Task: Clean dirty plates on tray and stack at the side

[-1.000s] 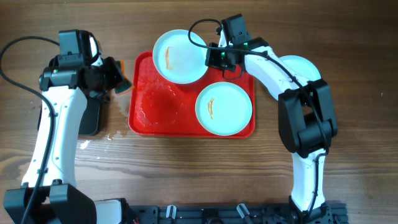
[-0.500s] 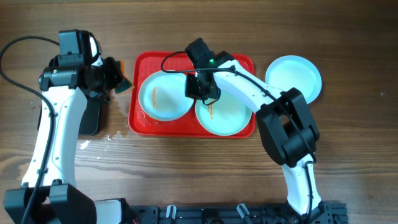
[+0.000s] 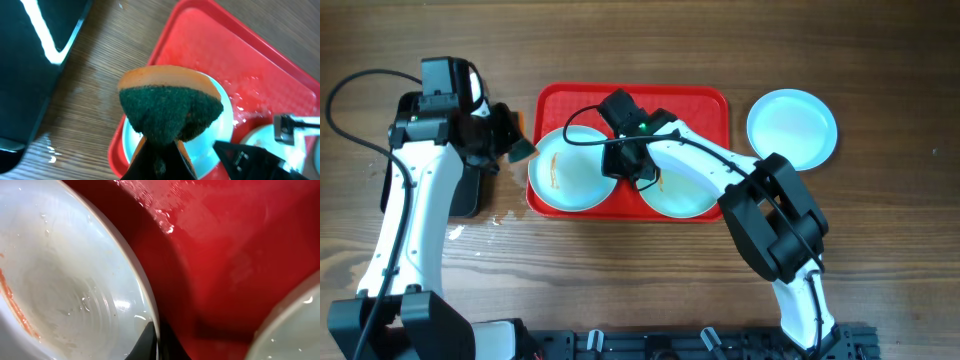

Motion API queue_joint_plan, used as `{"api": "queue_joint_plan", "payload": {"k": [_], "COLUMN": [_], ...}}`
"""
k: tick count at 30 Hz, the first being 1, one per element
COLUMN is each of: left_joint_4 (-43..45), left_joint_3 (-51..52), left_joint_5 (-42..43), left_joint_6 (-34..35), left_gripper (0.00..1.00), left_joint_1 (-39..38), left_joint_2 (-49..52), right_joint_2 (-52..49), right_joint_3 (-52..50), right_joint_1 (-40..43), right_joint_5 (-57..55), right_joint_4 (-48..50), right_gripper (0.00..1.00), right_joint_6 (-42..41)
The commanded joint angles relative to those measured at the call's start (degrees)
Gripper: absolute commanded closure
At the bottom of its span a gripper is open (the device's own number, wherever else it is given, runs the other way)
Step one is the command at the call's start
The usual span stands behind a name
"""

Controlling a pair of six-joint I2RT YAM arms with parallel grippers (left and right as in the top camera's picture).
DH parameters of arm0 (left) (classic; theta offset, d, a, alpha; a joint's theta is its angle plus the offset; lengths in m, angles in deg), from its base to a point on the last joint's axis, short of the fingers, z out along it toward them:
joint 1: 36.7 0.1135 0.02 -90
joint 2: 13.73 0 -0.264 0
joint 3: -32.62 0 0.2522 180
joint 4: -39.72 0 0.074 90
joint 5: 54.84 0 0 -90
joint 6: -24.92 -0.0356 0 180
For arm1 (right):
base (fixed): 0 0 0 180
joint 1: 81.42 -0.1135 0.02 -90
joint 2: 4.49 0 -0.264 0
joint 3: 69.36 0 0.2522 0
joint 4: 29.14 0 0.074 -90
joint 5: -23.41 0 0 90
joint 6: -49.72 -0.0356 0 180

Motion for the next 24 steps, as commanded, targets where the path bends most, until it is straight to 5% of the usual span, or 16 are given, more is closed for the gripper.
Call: {"api": "queue_joint_plan", "payload": {"k": [1,10,14,21,24], "left_joint_4": [1.8,18.1,19.4,22.0,20.6], "left_joint_3": [3.7,17.1,17.5,17.5,17.5], "left_joint_5": [9.5,9.0,-0.1,-0.5,-11.2], "left_joint_6": [-0.7,1.6,3.8,3.7,3.8], "left_gripper": [0.96,0.96,0.96,0.96,0.96], "left_joint_1": [-0.7,-10.2,-12.9,-13.2,-13.2], "left_joint_2": [0.0,0.7,3.9,11.3,13.2], "right_joint_2": [-2.5,-2.5,-2.5,-2.5,-2.5], "right_joint_3": [-2.5,-2.5,-2.5,-2.5,-2.5], "right_joint_1": [-0.5,-0.4,-0.4,-0.4,-0.4], "right_joint_5": [-2.2,-2.2,-2.2,-2.2,-2.2], "right_joint_4": [1.2,1.2,1.2,1.5,1.4], "right_gripper": [0.96,0.95,0.95,0.96,0.96], "right_joint_6": [-0.8,-0.6,-0.6,-0.6,-0.6]}}
